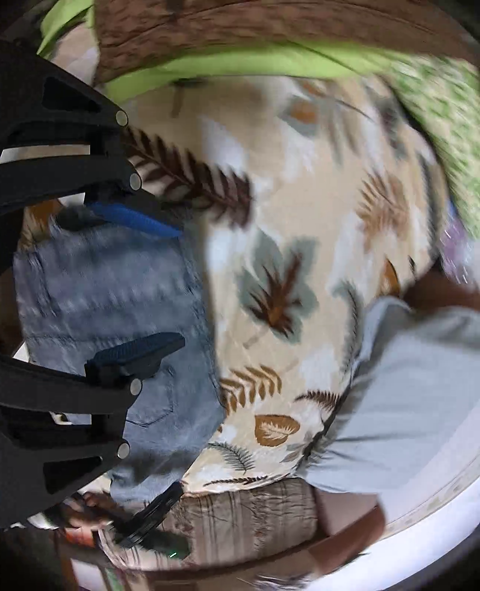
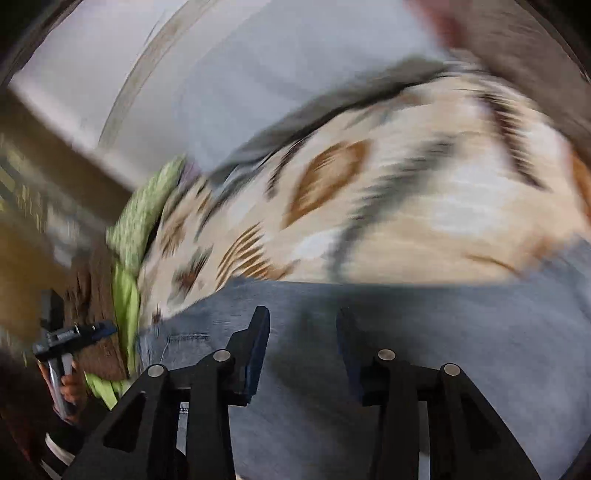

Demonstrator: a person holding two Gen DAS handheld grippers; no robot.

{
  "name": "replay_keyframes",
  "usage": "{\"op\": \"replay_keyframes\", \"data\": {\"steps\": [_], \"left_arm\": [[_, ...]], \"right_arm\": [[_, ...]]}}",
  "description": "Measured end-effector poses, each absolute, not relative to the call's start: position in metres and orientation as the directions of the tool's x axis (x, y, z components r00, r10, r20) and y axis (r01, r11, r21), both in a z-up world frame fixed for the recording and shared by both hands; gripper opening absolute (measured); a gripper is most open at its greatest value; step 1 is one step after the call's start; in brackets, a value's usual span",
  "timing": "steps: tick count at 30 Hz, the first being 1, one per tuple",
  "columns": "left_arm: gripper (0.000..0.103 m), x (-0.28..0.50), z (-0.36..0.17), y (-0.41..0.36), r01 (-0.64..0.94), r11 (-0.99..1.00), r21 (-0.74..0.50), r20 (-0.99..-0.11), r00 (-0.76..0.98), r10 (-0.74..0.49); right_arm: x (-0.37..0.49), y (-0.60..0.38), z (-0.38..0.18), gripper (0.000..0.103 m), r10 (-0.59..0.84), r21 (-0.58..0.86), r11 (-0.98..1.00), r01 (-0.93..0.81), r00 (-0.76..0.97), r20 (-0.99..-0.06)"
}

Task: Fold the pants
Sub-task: 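Fold the jeans over again with both tools and release onto the blanket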

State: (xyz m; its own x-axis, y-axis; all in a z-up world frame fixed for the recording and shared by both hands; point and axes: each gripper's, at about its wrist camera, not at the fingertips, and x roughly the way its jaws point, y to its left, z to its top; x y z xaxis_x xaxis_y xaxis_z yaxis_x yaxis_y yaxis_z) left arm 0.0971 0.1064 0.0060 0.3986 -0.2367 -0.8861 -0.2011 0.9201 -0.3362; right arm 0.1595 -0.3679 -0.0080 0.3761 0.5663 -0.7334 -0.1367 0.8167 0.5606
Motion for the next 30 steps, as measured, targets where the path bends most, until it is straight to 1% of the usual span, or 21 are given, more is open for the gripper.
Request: {"op": "replay_keyframes", "data": {"steps": [4,7,10,11,12,13,15,16,17,18,19,20,22,23,26,27,29,30], "left_arm": [[0.054,0.084,-0.023,0.13,-0.251,0.898,-0.361,-0.9,0.347,-0.264],[0.054,0.079,-0.042,0.138,-0.261,0.873,-0.412,-0.89,0.319,-0.325],[0.054,0.081,-0.055,0.137,-0.252,0.836,-0.488,-0.859,0.31,-0.408],[0.054,0.083,-0.059,0.136,-0.248,0.824,-0.509,-0.848,0.309,-0.431],[0.055,0.085,-0.061,0.136,-0.244,0.813,-0.529,-0.837,0.309,-0.452],[0.058,0.086,-0.065,0.135,-0.241,0.797,-0.554,-0.822,0.31,-0.478],[0.058,0.091,-0.074,0.132,-0.238,0.758,-0.608,-0.787,0.305,-0.536],[0.054,0.092,-0.076,0.13,-0.234,0.742,-0.628,-0.772,0.305,-0.558],[0.034,0.095,-0.075,0.126,-0.225,0.741,-0.632,-0.768,0.31,-0.561],[0.019,0.097,-0.071,0.12,-0.204,0.752,-0.626,-0.769,0.318,-0.554],[0.008,0.098,-0.066,0.117,-0.185,0.755,-0.629,-0.764,0.324,-0.558],[0.008,0.099,-0.062,0.115,-0.176,0.759,-0.627,-0.763,0.335,-0.553],[0.008,0.104,-0.053,0.109,-0.157,0.807,-0.569,-0.794,0.357,-0.491],[0.008,0.107,-0.052,0.107,-0.158,0.832,-0.532,-0.817,0.355,-0.455],[0.009,0.114,-0.064,0.107,-0.19,0.877,-0.442,-0.87,0.327,-0.368],[0.01,0.116,-0.069,0.106,-0.2,0.891,-0.408,-0.889,0.309,-0.337],[0.01,0.116,-0.073,0.106,-0.216,0.888,-0.406,-0.893,0.301,-0.335],[0.01,0.113,-0.069,0.107,-0.219,0.885,-0.412,-0.889,0.311,-0.336]], "right_arm": [[0.203,-0.284,-0.019,0.04,0.543,0.483,0.836,-0.261,0.268,-0.796],[0.219,-0.258,-0.031,0.04,0.524,0.466,0.844,-0.266,0.221,-0.822],[0.235,-0.237,-0.048,0.041,0.474,0.424,0.865,-0.268,0.163,-0.865],[0.239,-0.233,-0.053,0.043,0.471,0.423,0.865,-0.269,0.145,-0.87],[0.241,-0.228,-0.057,0.044,0.492,0.448,0.851,-0.273,0.116,-0.863],[0.242,-0.226,-0.062,0.045,0.51,0.471,0.837,-0.278,0.088,-0.855],[0.242,-0.218,-0.067,0.045,0.506,0.466,0.834,-0.296,0.071,-0.86],[0.241,-0.213,-0.069,0.037,0.491,0.448,0.834,-0.324,0.062,-0.869],[0.238,-0.208,-0.068,0.011,0.46,0.408,0.837,-0.364,0.066,-0.885],[0.235,-0.2,-0.065,0.001,0.417,0.349,0.841,-0.414,0.083,-0.905],[0.233,-0.191,-0.06,0.002,0.364,0.274,0.844,-0.461,0.117,-0.924],[0.232,-0.188,-0.053,0.001,0.348,0.243,0.843,-0.481,0.141,-0.927],[0.235,-0.183,-0.038,0.001,0.33,0.194,0.847,-0.496,0.203,-0.922],[0.239,-0.183,-0.037,0.001,0.327,0.193,0.851,-0.489,0.205,-0.922],[0.247,-0.182,-0.052,0.0,0.288,0.171,0.871,-0.46,0.198,-0.937],[0.249,-0.182,-0.06,0.0,0.256,0.142,0.883,-0.447,0.205,-0.945],[0.251,-0.185,-0.074,0.0,0.212,0.114,0.905,-0.409,0.201,-0.956],[0.25,-0.19,-0.072,0.0,0.233,0.139,0.915,-0.378,0.215,-0.948]]}}
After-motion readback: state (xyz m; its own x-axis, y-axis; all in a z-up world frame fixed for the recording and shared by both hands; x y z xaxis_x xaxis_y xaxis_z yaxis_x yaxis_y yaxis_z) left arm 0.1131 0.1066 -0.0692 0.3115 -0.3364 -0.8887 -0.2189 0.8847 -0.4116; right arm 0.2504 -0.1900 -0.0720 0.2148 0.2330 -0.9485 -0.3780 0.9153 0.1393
